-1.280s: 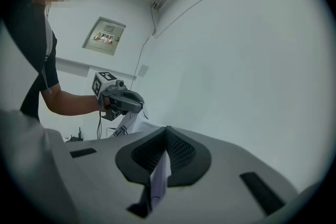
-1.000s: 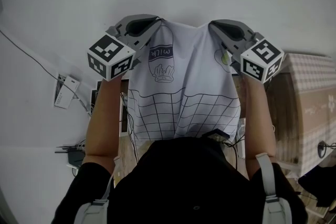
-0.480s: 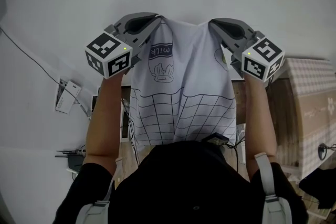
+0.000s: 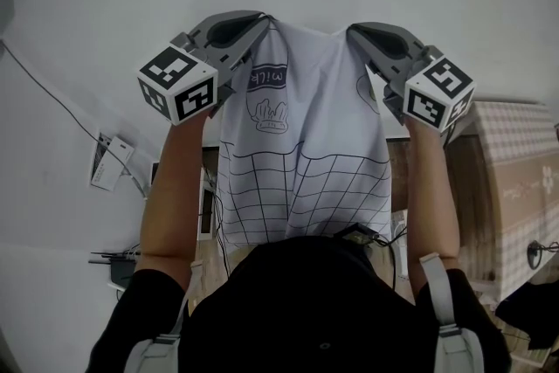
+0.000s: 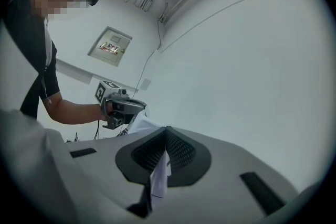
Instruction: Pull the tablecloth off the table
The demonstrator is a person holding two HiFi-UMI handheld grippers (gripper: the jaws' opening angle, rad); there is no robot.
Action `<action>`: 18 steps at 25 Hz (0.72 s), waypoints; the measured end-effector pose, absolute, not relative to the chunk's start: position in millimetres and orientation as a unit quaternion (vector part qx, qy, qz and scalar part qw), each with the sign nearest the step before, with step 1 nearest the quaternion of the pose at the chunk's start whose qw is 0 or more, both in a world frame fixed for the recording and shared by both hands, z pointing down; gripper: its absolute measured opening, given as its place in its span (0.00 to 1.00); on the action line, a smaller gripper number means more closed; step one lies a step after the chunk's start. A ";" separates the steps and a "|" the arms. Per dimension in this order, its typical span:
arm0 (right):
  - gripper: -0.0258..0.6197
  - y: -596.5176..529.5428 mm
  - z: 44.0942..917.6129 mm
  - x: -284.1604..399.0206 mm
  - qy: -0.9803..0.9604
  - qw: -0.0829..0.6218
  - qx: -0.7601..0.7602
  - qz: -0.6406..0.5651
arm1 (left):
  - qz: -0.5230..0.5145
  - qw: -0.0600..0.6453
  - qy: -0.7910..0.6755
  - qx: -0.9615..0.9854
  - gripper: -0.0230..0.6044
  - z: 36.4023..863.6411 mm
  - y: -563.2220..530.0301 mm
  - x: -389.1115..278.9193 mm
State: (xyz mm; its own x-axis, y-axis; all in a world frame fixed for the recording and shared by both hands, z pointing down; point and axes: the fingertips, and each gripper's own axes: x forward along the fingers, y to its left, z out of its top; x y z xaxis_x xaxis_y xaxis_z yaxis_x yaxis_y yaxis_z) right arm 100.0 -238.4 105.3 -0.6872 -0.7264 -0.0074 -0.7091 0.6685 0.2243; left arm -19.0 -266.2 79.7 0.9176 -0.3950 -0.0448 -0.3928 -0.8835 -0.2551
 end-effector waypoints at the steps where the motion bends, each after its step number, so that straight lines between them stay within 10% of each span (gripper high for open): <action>1: 0.07 -238.6 104.0 100.2 -0.912 0.041 0.393 -0.107 | -0.002 0.131 0.203 -0.970 0.06 78.5 -266.5 -19.0; 18: 0.07 -225.9 -22.8 90.3 -0.916 -0.013 0.369 -0.158 | 0.045 0.177 0.210 -0.961 0.06 -51.0 -250.7 -34.7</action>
